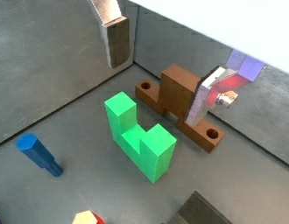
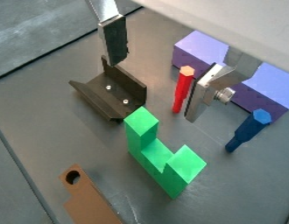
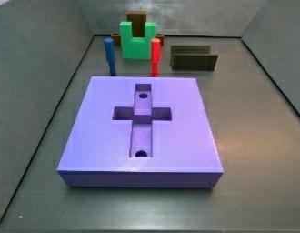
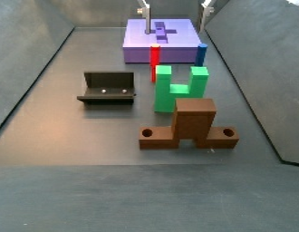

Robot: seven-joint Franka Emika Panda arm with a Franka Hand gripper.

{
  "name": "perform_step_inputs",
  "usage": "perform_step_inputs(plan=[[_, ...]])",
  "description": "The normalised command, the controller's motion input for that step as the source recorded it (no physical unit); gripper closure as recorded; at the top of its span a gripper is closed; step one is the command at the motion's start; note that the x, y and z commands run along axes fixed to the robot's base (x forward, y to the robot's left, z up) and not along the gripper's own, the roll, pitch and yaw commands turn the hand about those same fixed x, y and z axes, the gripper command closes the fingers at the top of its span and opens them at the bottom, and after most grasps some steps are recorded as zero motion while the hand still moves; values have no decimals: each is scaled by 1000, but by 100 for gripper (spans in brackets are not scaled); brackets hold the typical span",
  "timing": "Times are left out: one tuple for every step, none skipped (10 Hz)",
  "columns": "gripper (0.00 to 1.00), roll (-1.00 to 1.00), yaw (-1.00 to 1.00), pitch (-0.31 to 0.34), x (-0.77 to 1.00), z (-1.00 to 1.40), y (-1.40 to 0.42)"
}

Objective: Pick up the green object. Move up. Move to above the board. Insert the green object.
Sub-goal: Pick up the green object.

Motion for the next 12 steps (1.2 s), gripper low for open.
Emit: perform_step_inputs(plan=[[0,0,0,0,0,-17,0],[0,0,0,0,0,0,-74],[0,-73,-123,0,180,-209,-63],[0,-267,-300,26,640,-354,0],[0,-379,-234,0,674,-311,200],[0,-359,-231,10,769,-331,154],[0,-349,-209,31,669,-363,220],[0,-364,-63,0,389,-371,134],[0,-313,0,0,109,-343,0],[0,-244,17,-57,-91,-374,0],[0,-147,0,-60,-191,-334,-51],[0,-73,0,-44,-337,-394,-71]])
